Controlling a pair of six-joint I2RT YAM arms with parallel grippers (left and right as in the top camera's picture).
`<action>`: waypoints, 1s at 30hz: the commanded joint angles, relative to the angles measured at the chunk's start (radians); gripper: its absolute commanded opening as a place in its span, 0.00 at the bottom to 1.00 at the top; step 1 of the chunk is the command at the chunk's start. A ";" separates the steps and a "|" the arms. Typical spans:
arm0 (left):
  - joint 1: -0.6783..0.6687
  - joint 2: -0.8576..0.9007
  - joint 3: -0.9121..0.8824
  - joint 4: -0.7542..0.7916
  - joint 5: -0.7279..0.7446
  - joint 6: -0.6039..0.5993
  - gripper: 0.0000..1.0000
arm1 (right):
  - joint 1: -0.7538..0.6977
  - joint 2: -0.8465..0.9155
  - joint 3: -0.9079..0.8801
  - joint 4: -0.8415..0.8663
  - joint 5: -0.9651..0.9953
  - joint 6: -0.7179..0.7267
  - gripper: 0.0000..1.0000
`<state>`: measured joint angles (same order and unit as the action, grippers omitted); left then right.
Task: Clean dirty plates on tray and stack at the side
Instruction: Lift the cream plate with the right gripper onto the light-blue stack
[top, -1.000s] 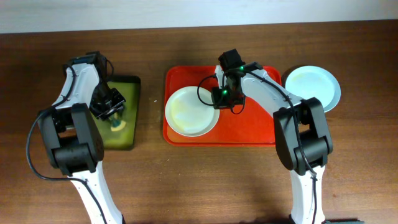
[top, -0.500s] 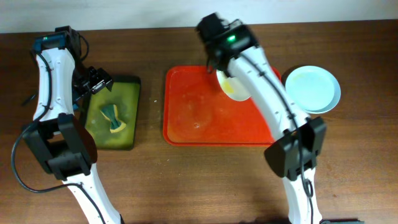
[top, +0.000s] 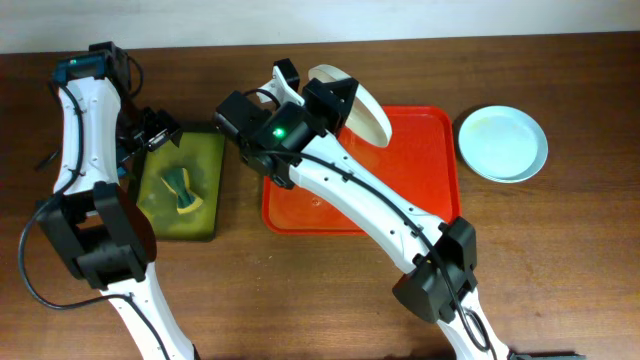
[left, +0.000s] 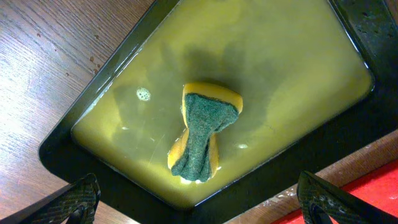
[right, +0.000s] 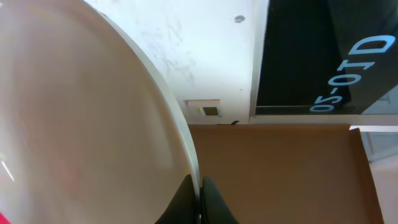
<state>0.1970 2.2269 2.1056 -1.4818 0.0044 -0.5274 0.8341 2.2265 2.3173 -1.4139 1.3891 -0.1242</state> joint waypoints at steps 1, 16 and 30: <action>0.000 -0.019 0.009 -0.004 0.000 0.006 0.99 | -0.021 -0.010 0.016 0.000 -0.246 0.012 0.04; 0.000 -0.019 0.009 -0.004 0.000 0.005 0.99 | -1.403 -0.008 -0.294 0.161 -1.744 0.085 0.04; 0.000 -0.019 0.009 -0.004 0.000 0.006 0.99 | -1.367 -0.010 -0.492 0.394 -1.744 0.106 0.79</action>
<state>0.1970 2.2269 2.1056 -1.4818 0.0040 -0.5274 -0.5434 2.2303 1.8118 -0.9955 -0.3401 -0.0368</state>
